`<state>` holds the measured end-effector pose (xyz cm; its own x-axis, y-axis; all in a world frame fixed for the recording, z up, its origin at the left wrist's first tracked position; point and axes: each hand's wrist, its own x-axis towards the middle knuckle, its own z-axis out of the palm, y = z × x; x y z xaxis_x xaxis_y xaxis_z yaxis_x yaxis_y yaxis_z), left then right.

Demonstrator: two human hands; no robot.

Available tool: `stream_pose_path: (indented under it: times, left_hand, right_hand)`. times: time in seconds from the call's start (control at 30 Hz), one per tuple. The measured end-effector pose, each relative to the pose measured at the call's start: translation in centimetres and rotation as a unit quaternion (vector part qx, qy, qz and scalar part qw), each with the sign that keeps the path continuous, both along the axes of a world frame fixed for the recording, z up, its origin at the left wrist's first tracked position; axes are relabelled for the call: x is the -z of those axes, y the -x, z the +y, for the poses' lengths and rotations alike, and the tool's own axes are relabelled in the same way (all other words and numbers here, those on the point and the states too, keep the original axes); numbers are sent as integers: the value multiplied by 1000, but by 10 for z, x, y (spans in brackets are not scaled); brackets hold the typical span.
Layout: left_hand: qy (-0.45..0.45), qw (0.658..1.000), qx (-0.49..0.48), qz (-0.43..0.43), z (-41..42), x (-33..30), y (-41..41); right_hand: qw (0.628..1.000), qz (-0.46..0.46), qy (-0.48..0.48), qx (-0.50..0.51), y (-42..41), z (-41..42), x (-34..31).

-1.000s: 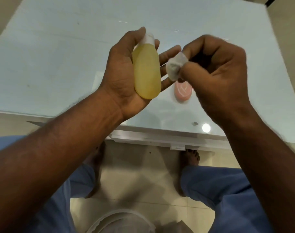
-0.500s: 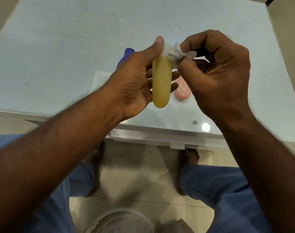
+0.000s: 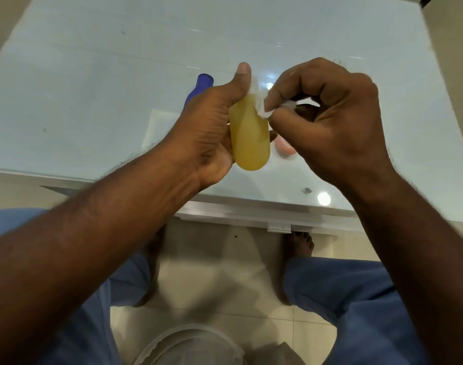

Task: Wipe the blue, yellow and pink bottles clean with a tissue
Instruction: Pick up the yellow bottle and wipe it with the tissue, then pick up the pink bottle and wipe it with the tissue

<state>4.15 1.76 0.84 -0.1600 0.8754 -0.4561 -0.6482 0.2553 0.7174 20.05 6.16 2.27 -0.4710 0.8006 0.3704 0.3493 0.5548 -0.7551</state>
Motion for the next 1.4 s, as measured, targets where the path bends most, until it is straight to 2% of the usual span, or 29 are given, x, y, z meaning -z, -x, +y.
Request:
stream_pose_path:
  times: [0.3,0.4,0.47,0.53,0.6,0.7,0.77,0.93,1.07,1.13,1.23,1.33,1.4]
  left_hand:
    - [24,999,-43,17,5,-8,10]
    - [41,997,-34,64,8,-7,11]
    - [59,993,-18,98,9,-6,8]
    - [79,989,8,126,9,-1,5]
    - [88,971,59,216,6,3,3]
    - [76,890,167,417,4,8,2]
    - [46,837,203,506,4,10,0]
    - [21,757,219,615,2,13,-4]
    - [-5,621,250,743,-2,21,-3]
    - [5,576,276,769,-3,21,-4]
    - [12,540,313,781,-6,17,-5]
    - [24,461,360,811,-7,19,-4]
    - [26,441,374,815,-7,21,-2]
  right_hand:
    - [996,-78,13,-30,-3,-4,3]
    - [995,-102,12,16,-5,-3,3]
    - [995,-57,37,69,-9,2,2]
    - [990,27,70,117,-12,10,0]
    - [975,136,114,137,-16,16,-4]
    - [937,254,183,154,-20,21,-10]
    - [919,291,212,160,-22,22,-11]
    - [901,321,236,171,-22,22,-13]
    - [901,321,234,175,-22,21,-13]
    - [901,319,235,177,-22,21,-13]
    - [903,315,235,173,-22,21,-13]
    - [907,309,233,166,-22,21,-12]
    - [924,276,213,158,-20,19,-10]
